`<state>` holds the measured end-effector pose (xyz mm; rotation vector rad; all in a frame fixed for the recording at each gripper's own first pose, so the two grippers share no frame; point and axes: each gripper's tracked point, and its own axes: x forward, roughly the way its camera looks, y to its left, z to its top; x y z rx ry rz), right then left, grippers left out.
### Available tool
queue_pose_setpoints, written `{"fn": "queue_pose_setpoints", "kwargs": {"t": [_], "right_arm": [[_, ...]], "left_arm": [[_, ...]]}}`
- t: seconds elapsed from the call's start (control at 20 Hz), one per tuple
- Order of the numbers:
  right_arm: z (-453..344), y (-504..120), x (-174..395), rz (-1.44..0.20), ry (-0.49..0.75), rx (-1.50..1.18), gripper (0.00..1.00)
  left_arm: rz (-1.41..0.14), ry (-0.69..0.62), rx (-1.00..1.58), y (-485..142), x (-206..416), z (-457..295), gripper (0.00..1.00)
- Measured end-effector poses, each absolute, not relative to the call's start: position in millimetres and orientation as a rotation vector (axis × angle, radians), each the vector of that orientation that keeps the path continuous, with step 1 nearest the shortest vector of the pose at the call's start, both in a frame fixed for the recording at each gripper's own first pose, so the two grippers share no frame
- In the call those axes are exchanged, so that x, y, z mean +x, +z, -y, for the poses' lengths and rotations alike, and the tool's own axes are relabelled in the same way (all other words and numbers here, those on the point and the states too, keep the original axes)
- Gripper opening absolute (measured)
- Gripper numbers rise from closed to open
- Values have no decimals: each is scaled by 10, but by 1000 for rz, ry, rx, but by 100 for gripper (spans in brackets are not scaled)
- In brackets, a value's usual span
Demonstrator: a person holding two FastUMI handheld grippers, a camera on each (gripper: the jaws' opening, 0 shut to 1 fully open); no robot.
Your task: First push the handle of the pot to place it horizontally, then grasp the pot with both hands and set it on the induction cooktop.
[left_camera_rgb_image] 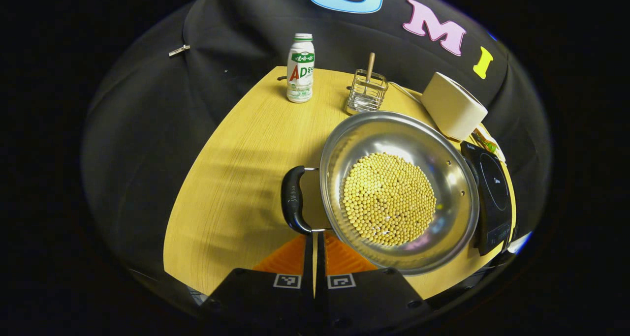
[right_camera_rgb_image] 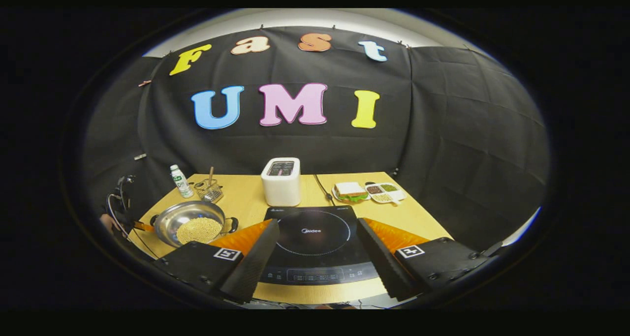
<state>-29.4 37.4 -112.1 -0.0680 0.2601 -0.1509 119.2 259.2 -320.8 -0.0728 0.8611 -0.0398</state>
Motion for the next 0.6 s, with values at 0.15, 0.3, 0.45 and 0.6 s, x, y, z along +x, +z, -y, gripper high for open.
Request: {"fn": "queue_pose_setpoints", "kwargs": {"t": [0.15, 0.3, 0.45, 0.6], "right_arm": [[-396, -1195, -291, -285, -144, -73, 99], [-448, -1282, -296, -311, -132, -82, 99], [-483, -1293, -276, -316, -124, -98, 99], [-505, -1326, -259, -328, -118, -105, 98]], "left_arm": [[-858, -25, -32, -3210, 1294, -2656, 5], [-851, -20, -5, -3197, 1397, -2698, 5], [-844, -20, 7, -3180, 1459, -2740, 5], [-837, -25, 19, -3181, 1522, -2758, 5]]}}
